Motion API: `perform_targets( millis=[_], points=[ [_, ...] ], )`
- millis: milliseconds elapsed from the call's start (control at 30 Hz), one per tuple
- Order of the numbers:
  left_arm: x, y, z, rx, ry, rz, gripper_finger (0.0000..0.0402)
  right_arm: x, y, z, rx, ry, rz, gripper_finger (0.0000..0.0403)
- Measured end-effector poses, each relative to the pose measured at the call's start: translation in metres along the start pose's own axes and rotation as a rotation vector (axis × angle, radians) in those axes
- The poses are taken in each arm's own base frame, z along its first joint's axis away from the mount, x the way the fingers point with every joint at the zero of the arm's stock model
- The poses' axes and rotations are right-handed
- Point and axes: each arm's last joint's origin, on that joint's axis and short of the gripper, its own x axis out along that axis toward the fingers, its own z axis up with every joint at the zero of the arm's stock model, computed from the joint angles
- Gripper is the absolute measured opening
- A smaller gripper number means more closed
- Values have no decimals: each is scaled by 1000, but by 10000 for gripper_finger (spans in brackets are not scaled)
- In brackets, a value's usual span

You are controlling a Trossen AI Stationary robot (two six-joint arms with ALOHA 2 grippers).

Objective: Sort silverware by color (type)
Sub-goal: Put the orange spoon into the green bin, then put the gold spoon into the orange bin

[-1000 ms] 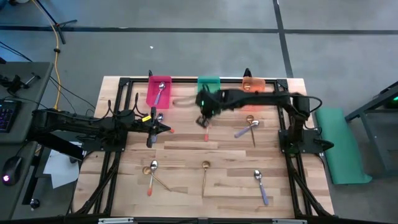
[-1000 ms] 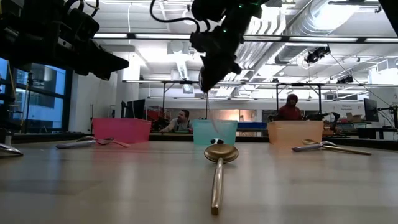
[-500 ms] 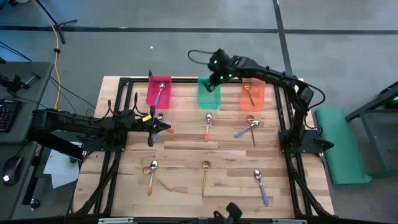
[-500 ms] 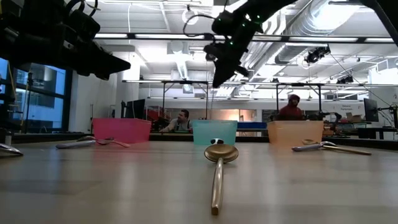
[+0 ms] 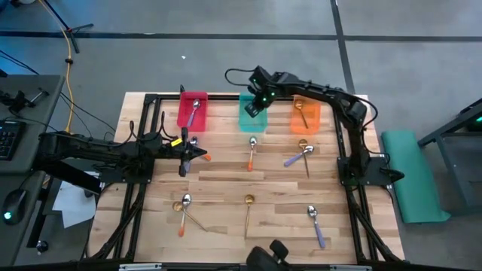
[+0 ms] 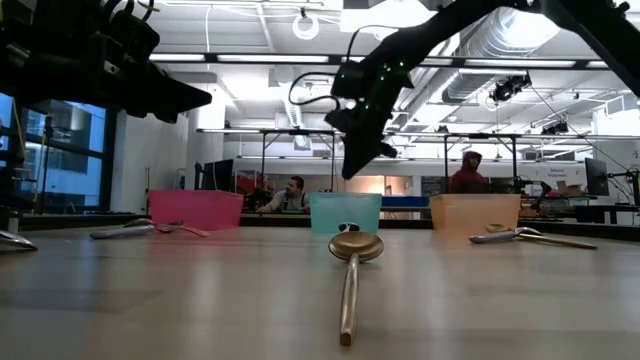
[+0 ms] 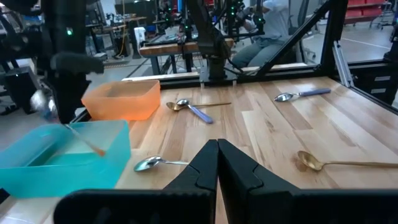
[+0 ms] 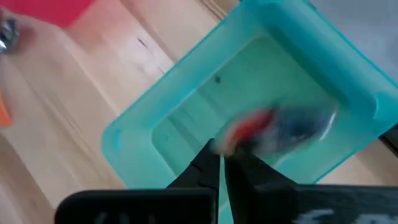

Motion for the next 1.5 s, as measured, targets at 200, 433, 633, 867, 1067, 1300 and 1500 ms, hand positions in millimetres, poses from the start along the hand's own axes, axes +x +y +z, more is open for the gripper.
perform_targets(
  millis=[200, 433, 633, 867, 1067, 1300, 1500],
  points=[
    [0, 0, 0, 0, 0, -1, 1, 16, -3, 0, -38, 7, -25, 0],
    [0, 0, 0, -3, 1, -1, 1, 28, -4, 4, -64, -30, -22, 0],
    [0, 0, 0, -3, 4, -2, 0, 9, 8, 5, -170, -62, -43, 0],
    [0, 0, -1, -2, 8, -3, 0, -16, 51, -5, -380, -230, -54, 0],
    [0, 0, -1, -2, 13, -3, 0, -9, 72, -48, -437, -430, 18, 0],
    [0, 0, -1, -2, 14, -3, 0, -53, 96, -117, -461, -654, 127, 0],
    [0, 0, -1, -6, 15, -3, 0, -73, 102, -185, -421, -783, 149, 0]
  ],
)
